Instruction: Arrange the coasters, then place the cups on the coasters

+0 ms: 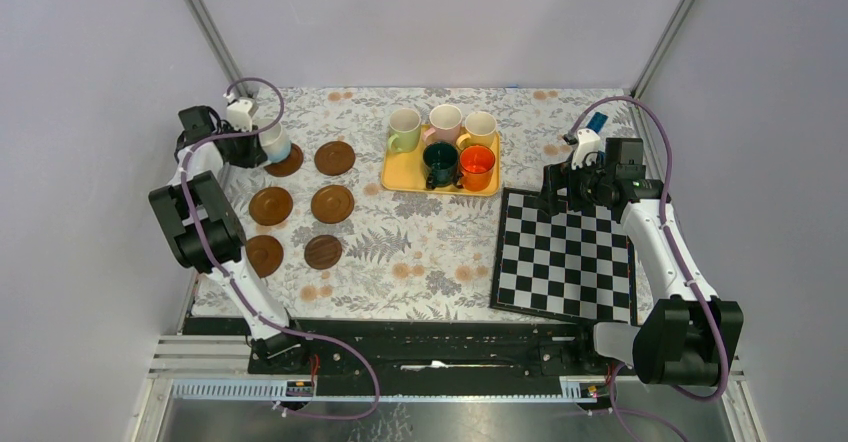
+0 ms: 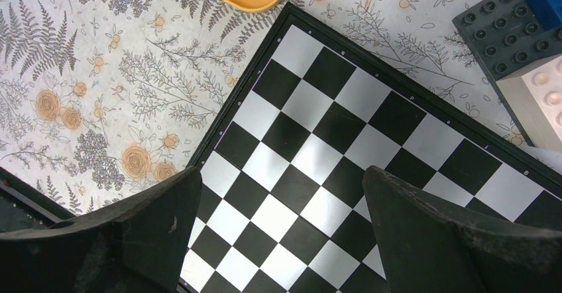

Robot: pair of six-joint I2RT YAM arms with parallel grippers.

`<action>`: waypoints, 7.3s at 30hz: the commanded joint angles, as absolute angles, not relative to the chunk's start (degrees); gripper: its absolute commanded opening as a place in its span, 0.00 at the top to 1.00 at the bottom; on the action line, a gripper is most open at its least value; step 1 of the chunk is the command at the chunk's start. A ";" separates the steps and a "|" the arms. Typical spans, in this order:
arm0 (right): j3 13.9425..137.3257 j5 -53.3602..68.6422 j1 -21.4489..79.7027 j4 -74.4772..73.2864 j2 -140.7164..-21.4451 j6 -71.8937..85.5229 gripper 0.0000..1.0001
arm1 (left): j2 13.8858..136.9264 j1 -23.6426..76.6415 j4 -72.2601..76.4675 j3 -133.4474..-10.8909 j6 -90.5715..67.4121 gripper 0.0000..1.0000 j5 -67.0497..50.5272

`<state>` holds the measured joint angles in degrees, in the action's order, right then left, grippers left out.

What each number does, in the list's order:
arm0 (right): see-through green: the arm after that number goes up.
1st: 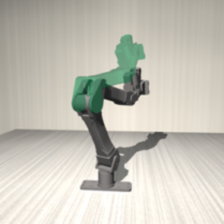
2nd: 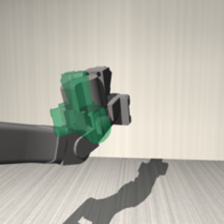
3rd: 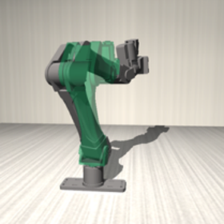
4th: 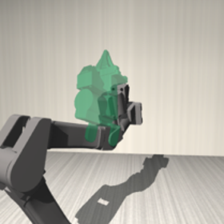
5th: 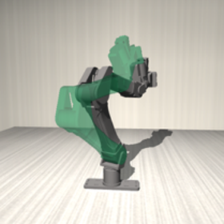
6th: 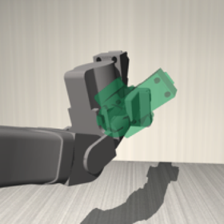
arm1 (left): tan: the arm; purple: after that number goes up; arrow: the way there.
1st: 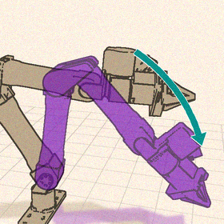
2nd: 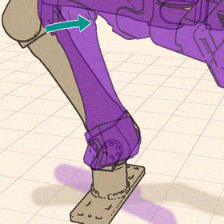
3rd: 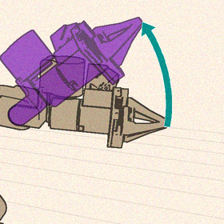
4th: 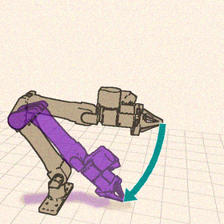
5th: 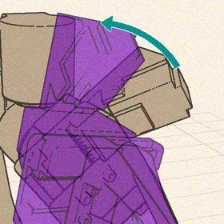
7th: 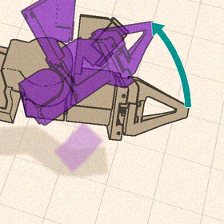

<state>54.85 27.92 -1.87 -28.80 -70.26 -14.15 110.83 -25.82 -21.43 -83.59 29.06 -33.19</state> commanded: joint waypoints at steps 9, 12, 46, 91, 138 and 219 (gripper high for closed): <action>55.41 27.62 -1.59 -27.59 -70.86 -14.61 0.02 | 112.44 -25.82 -18.92 -88.06 31.12 1.00 -35.63; 55.55 27.47 -1.58 -27.78 -71.00 -14.63 0.02 | 112.83 -25.54 -19.17 -87.96 31.63 1.00 -35.17; 55.04 27.32 -1.62 -27.63 -70.08 -14.94 0.02 | 112.32 -24.51 -27.56 -92.12 34.72 0.52 -33.77; 55.25 26.70 -1.64 -28.03 -68.65 -14.59 0.02 | 94.56 27.36 -7.21 -68.32 1.33 0.01 -9.57; 56.27 18.85 -1.68 -28.46 -71.19 -11.53 0.02 | 109.72 33.05 -5.66 -78.60 -1.49 0.99 -2.19; 75.18 27.74 9.36 -40.28 -87.52 -16.61 0.02 | 90.65 -41.50 -27.17 -60.47 55.93 1.00 -49.35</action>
